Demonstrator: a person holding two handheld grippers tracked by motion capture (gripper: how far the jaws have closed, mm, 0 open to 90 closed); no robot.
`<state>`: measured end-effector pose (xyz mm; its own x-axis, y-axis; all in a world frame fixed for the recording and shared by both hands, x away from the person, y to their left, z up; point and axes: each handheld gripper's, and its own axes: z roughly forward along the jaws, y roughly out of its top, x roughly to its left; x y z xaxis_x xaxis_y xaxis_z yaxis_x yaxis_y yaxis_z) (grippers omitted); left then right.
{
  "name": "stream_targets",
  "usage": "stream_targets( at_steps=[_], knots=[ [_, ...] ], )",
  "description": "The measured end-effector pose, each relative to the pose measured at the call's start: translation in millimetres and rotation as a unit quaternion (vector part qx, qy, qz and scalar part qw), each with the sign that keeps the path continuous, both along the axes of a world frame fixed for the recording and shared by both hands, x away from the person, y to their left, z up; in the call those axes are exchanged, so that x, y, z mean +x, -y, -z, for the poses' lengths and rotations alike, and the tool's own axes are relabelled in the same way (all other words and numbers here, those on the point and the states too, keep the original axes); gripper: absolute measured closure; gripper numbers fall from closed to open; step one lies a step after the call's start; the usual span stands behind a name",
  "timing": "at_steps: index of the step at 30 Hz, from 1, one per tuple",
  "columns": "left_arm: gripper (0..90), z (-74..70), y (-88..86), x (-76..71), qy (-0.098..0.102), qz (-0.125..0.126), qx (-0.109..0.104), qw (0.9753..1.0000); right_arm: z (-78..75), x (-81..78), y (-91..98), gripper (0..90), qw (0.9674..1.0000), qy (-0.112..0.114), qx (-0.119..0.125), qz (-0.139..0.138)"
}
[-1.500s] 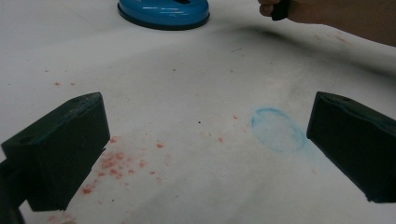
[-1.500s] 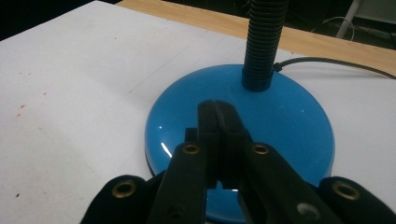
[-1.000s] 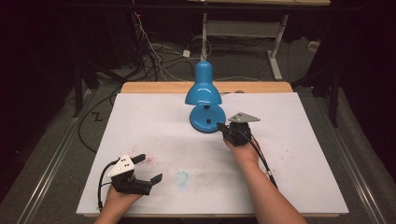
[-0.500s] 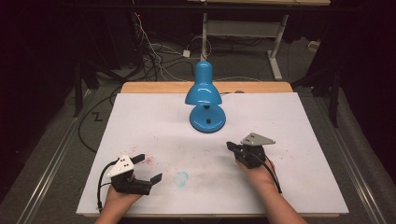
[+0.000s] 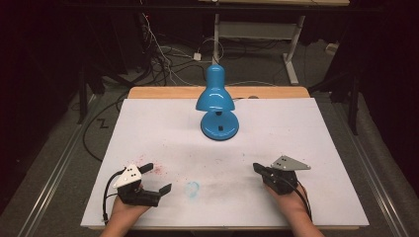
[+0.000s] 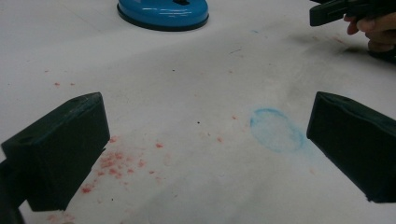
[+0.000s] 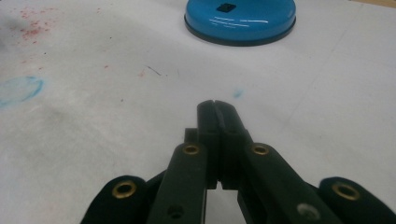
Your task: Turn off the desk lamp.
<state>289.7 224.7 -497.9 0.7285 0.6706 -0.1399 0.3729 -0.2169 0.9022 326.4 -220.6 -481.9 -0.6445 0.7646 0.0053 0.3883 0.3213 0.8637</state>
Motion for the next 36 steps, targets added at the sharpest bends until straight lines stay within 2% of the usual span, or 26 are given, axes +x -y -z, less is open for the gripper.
stream_targets(
  at_steps=[3,5,9,11,15,18,23,28,33,36],
  knots=[
    [0.0,0.0,0.1,0.3,-0.001,0.002,0.001,1.0000,0.5,-6.4,6.1,90.0,1.0000,-0.002,0.000,-0.002],
    [0.0,0.0,0.2,0.2,-0.001,0.000,0.001,1.0000,0.3,-9.3,10.1,90.0,0.9999,0.006,-0.007,-0.003],
    [0.0,-0.1,1.6,1.3,-0.005,-0.002,0.007,1.0000,3.1,-11.4,15.1,88.0,0.9999,-0.002,0.012,0.002],
    [0.0,-0.1,1.3,0.9,-0.003,-0.001,0.006,1.0000,3.0,-9.7,13.8,74.3,1.0000,-0.005,0.006,-0.001],
    [0.0,-0.1,0.8,0.4,-0.001,0.000,0.004,1.0000,3.4,-5.4,13.1,54.1,0.9998,-0.018,0.007,0.006],
    [0.0,-0.1,0.7,0.1,-0.001,0.000,0.003,1.0000,3.5,-5.6,10.9,35.2,0.9998,-0.016,-0.005,0.005],
    [0.0,0.0,1.1,0.8,-0.003,-0.002,0.005,1.0000,3.1,-9.3,11.3,15.3,0.9999,0.000,-0.007,-0.010],
    [0.0,-0.1,0.9,1.9,-0.007,-0.001,0.004,1.0000,1.8,-17.5,19.0,0.9,0.9998,0.009,0.016,-0.009],
    [0.0,-0.1,0.8,2.3,-0.008,0.005,0.003,1.0000,-1.8,-27.9,26.9,0.2,0.9990,0.031,0.033,-0.002],
    [0.0,-0.3,0.4,2.1,-0.007,0.005,0.001,1.0000,-2.8,-28.0,28.2,0.2,0.9989,0.035,0.031,0.000]
  ],
)
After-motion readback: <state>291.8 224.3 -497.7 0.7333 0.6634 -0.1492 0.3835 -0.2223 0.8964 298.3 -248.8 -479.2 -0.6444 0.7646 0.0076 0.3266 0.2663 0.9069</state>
